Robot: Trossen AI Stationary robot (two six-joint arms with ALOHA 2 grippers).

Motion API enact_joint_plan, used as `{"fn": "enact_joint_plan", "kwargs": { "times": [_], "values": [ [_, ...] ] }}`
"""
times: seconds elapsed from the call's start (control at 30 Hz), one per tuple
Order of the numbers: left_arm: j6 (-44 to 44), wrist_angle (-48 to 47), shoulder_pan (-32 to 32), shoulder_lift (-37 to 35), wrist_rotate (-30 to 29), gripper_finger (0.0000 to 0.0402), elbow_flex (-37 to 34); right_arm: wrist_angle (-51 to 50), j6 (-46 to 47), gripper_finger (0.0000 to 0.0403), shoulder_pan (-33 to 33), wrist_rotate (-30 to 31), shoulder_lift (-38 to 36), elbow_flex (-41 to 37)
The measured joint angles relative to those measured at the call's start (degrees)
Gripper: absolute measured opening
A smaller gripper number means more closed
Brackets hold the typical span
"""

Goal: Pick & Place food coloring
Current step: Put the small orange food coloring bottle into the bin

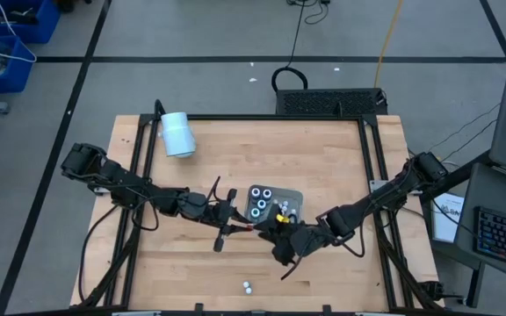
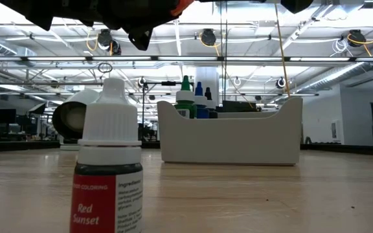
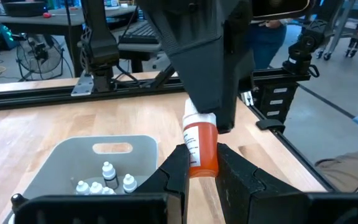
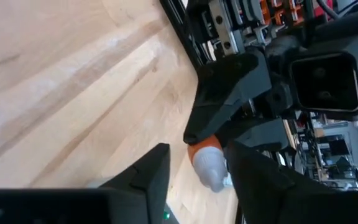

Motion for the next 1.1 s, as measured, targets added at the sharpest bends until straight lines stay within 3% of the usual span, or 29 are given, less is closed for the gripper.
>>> {"fn": "enact_joint_plan", "kwargs": {
  "times": [0.23,0.6,0.77,1.1],
  "values": [
    [-0.3,0.0,0.0,0.0,0.0,0.0058,0.0,-0.5,0.7,0.0159,-0.4,0.0,0.0,0.0],
    [-0.1,0.0,0.0,0.0,0.2,0.0058,0.0,-0.7,0.7,0.008,-1.7,0.0,0.0,0.0],
    [-0.1,-0.4,0.0,0.0,0.3,0.0058,0.0,-0.7,0.5,0.0063,-1.6,-0.1,0.0,0.0],
    [0.0,-1.2,0.0,0.0,0.1,0.0058,0.0,0.9,0.4,0.0114,-1.4,-1.7,0.0,0.0]
  ]
}}
